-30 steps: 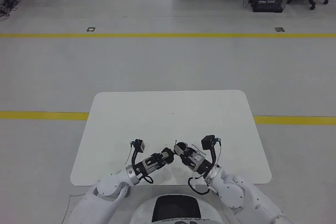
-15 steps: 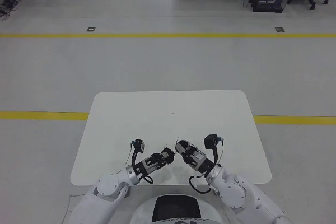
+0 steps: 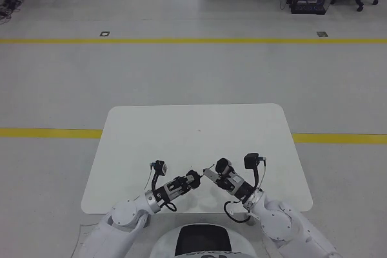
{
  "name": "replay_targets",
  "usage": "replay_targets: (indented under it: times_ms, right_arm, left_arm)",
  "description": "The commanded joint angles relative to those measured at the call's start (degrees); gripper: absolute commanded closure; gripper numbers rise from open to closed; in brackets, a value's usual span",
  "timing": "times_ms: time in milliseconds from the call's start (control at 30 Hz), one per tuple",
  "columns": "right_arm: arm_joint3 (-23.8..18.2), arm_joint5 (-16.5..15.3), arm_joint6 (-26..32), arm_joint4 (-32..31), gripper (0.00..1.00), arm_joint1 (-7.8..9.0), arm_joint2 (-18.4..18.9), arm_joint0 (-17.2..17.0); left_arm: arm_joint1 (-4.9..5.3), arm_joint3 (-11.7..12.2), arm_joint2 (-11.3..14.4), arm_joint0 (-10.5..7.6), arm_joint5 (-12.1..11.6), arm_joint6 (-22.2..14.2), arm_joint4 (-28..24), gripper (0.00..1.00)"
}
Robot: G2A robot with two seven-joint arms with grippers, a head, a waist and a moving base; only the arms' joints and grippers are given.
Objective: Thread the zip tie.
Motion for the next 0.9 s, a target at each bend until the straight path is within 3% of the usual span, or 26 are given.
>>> replay_targets:
  times_ms: [0, 200, 400, 667, 867]
  right_arm:
    - [0.0, 0.0, 0.0, 0.0, 0.0, 0.0, 0.0, 0.0]
    - [-0.3, 0.0, -0.2, 0.5, 0.0, -0.03, 0.1, 0.0]
    - [-5.0, 0.0, 4.6, 6.5, 0.0, 1.31, 1.3, -0.8]
    - [-7.8, 0.0, 12.6, 20.8, 0.0, 4.0, 5.9, -1.7]
    - [-6.8, 0.0, 21.0, 31.9, 0.0, 4.57, 10.0, -1.6]
  left_arm:
    - [0.0, 0.0, 0.0, 0.0, 0.0, 0.0, 0.0, 1.0]
    - [-0.05, 0.0, 0.2, -0.09, 0.5, 0.7, -0.8, 1.0]
    - [0.39, 0.4, -1.2, 1.19, 0.2, -0.4, -6.5, 1.0]
    - [0.91, 1.0, -4.5, 2.26, 0.0, -5.9, -16.2, 1.0]
    - [1.11, 1.4, -6.3, 2.29, 0.0, -10.1, -20.3, 1.0]
